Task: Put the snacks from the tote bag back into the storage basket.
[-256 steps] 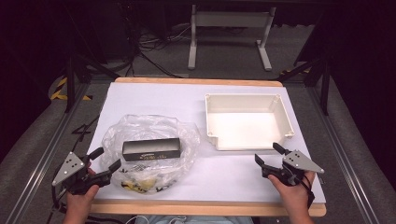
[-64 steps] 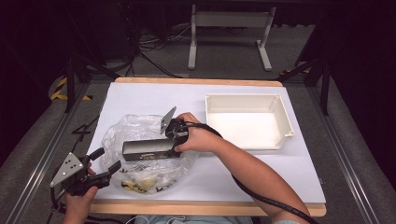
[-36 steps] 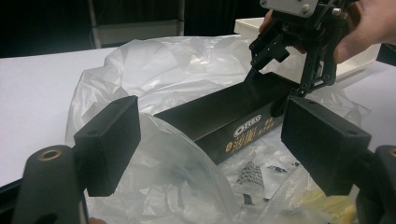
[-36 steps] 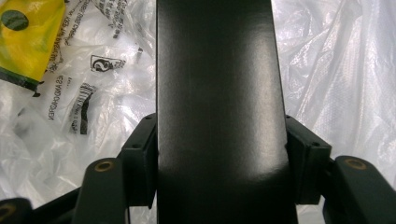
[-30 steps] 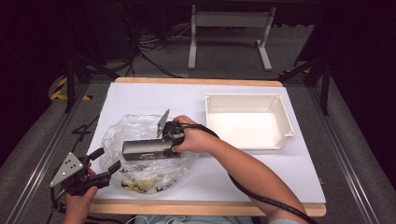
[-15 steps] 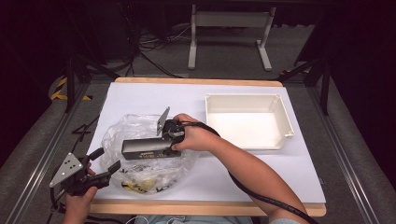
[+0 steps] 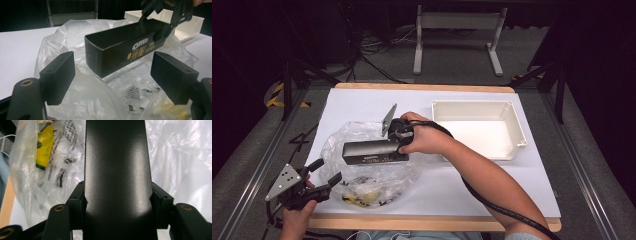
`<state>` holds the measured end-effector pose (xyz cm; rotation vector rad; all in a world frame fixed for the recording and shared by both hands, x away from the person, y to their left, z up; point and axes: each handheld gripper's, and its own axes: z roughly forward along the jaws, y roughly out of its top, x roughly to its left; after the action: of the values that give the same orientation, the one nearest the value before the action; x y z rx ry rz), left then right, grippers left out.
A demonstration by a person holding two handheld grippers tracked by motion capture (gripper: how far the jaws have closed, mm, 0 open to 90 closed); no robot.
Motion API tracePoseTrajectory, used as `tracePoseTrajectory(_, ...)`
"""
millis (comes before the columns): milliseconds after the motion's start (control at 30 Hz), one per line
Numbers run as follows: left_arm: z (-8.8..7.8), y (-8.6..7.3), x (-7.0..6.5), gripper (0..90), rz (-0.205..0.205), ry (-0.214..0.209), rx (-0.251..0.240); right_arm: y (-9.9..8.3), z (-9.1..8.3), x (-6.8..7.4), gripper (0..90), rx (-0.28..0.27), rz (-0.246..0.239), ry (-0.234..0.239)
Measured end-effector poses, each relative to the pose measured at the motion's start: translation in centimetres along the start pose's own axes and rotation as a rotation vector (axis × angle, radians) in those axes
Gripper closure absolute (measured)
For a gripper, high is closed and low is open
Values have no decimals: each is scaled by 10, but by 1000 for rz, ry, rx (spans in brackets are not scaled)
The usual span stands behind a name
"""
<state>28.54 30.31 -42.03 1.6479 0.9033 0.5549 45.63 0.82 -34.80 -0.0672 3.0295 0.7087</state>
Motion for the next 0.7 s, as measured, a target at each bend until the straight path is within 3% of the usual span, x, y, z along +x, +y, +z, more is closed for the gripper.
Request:
tracePoseTrajectory(367,1,-1,-1,206,-10,2,-8,-2,-37,2,437,13,-20,-17)
tracePoseTrajectory(700,2,-1,-1,206,-10,1,0,-20,-77,3,437,-28,-19,-44)
